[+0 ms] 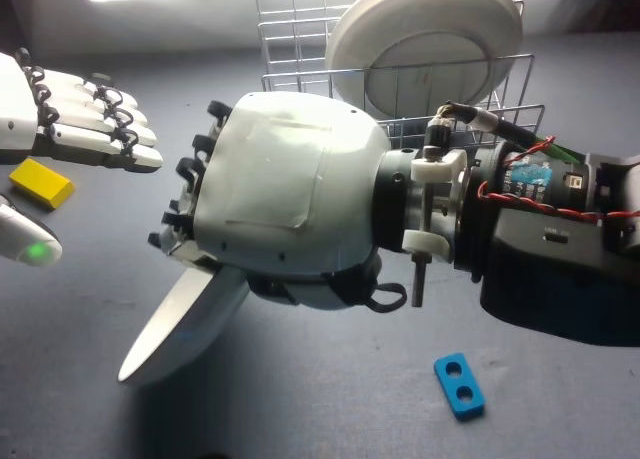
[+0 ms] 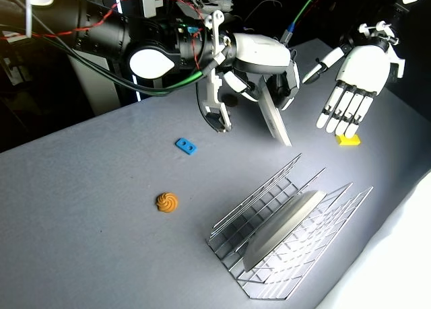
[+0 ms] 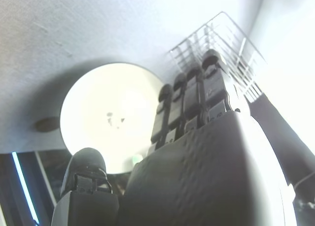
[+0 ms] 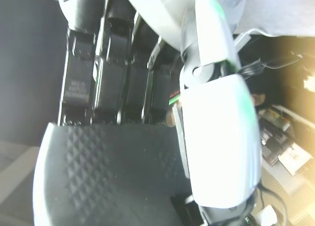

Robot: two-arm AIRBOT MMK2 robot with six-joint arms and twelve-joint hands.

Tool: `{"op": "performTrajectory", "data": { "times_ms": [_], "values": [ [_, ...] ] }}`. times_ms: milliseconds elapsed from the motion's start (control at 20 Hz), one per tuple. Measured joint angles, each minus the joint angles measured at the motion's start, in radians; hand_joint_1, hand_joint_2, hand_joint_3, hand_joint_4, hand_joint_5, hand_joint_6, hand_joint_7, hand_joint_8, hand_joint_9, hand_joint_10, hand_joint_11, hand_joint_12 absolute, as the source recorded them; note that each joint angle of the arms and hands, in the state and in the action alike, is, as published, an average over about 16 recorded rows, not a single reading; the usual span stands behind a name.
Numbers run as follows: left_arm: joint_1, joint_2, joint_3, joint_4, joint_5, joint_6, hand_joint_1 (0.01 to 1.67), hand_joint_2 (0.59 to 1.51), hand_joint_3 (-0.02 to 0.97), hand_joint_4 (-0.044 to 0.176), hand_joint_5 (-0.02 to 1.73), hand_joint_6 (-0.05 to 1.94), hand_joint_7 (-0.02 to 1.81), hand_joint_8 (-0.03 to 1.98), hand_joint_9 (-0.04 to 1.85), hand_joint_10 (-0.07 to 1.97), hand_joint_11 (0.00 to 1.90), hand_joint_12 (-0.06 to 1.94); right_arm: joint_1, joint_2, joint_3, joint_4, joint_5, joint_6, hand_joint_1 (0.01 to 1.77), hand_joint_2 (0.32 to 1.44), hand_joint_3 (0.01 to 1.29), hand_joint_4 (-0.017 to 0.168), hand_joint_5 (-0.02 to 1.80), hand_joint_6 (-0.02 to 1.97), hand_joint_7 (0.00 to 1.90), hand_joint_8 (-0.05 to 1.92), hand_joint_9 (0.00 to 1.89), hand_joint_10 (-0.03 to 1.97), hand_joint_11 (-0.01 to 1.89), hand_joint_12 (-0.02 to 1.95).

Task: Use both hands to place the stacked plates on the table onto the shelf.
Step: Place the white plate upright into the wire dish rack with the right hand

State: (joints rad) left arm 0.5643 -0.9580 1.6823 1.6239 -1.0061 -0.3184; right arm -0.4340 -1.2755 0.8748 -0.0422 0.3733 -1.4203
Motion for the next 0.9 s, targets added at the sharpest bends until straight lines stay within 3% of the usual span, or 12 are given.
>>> {"op": "performTrajectory", "data": {
  "times_ms": [450,900],
  "values": [
    [0.018,0.002,-0.003,-0.006,0.007,0.019,0.01,1.167,0.018,0.007,0.07,0.01,0.06,0.00,0.02,0.01,0.02,0.02,0.116,0.078,-0.047,-0.005,-0.130,0.148,1.20,1.05,0.01,0.012,0.88,1.02,1.00,0.85,1.26,0.02,0.94,0.96],
    [0.048,0.003,-0.002,-0.008,0.019,0.030,0.02,1.163,0.018,0.007,0.06,0.01,0.06,0.00,0.03,0.01,0.02,0.02,0.226,0.126,-0.014,-0.011,-0.291,0.398,1.20,1.04,0.01,0.014,0.90,0.97,1.02,0.84,1.28,0.01,0.95,0.94]
  ]
}}
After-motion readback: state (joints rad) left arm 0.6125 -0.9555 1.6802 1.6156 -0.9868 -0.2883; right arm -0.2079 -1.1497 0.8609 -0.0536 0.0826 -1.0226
